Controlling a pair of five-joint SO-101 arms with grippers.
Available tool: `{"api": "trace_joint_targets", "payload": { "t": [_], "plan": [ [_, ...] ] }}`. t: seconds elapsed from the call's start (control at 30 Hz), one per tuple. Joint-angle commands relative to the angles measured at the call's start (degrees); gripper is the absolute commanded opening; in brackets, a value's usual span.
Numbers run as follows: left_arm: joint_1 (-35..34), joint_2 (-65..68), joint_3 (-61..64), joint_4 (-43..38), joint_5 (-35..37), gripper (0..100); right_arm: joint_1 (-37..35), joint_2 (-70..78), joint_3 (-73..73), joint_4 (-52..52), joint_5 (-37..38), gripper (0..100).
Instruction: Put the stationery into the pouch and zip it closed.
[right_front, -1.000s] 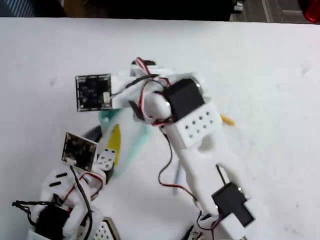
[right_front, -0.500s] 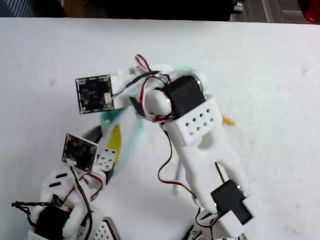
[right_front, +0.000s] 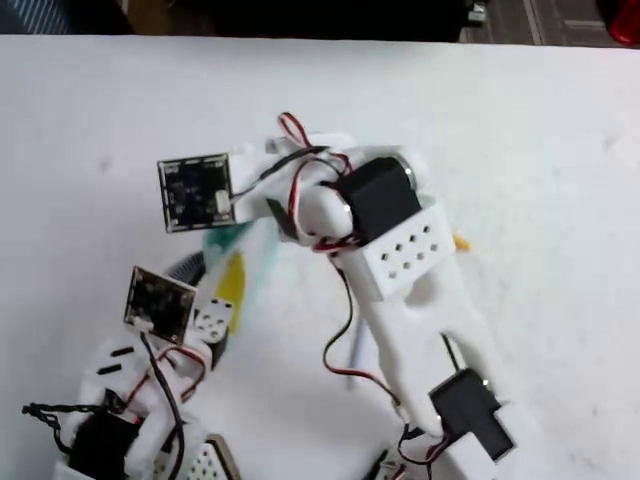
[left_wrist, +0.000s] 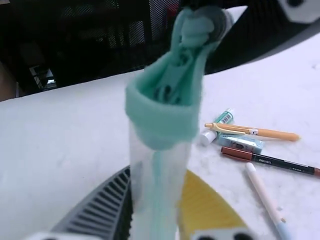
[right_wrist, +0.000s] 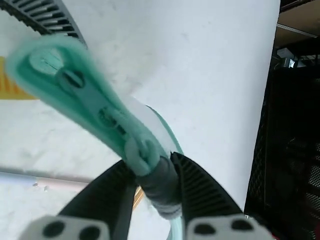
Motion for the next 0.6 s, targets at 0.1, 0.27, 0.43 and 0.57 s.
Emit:
{"api": "trace_joint_targets", "payload": {
  "t": [0.1, 0.27, 0.43, 0.57],
  "plan": [
    [0.0, 0.0, -2.0, -0.9, 7.9, 25, -1.2, -3.1, 1.2, 1.1, 0.2, 1.5],
    [0.4, 0.0, -2.1, -1.0, 7.9, 21, -1.5, -3.0, 1.2, 1.1, 0.2, 1.5],
    [0.7, 0.0, -4.3, 0.5, 7.5, 5, -1.5, -3.3, 1.2, 1.2, -1.1, 2.0],
    [3.1, 0.0, -3.6, 0.5, 5.5, 3, -2.4, -3.8, 0.8, 1.2, -6.3, 11.7]
  ]
}}
